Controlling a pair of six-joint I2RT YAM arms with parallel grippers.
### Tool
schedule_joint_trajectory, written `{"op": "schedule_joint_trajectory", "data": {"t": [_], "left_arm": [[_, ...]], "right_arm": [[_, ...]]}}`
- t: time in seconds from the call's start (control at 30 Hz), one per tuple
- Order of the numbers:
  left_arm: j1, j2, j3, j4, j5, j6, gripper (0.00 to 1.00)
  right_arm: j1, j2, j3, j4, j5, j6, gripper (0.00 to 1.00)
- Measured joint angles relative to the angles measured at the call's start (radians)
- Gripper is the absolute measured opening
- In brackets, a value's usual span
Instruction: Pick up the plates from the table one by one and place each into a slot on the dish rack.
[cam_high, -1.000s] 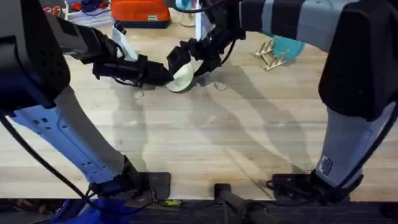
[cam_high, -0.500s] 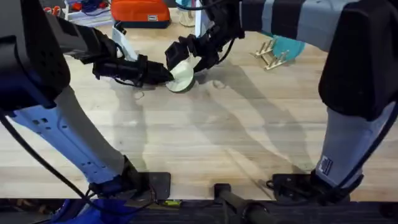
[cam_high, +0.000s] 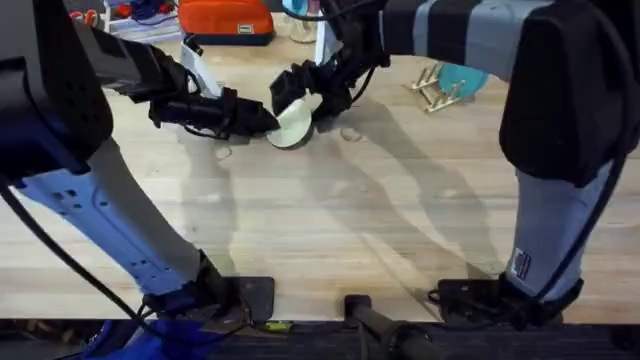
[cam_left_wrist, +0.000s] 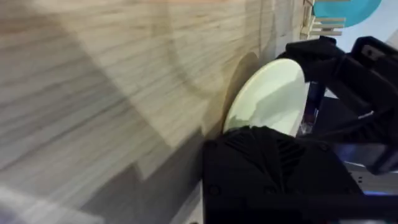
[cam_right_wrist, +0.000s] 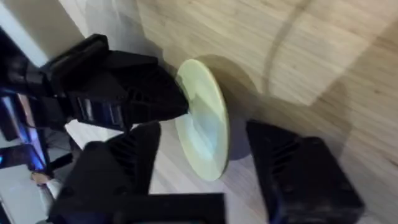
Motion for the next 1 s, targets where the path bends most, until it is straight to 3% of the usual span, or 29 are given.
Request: {"op": "schedule_joint_trajectory", "data": {"t": [0.1, 0.27, 0.37, 1.0], "left_arm": [[0.0, 0.0, 0.0, 0.0, 0.0, 0.0, 0.04], [0.0, 0.0, 0.0, 0.0, 0.0, 0.0, 0.041], [0.002, 0.0, 0.0, 0.0, 0.003, 0.0, 0.041], [0.006, -0.003, 0.022, -0.065, -0.019, 0.015, 0.04]], "right_arm": [[0.001, 0.009, 0.0, -0.002, 0.003, 0.006, 0.695], [0.003, 0.017, 0.0, -0.005, 0.006, 0.014, 0.242], [-0.006, 0.016, 0.0, -0.004, -0.02, 0.017, 0.056], [-0.01, 0.015, 0.003, -0.008, -0.071, -0.018, 0.03]]}}
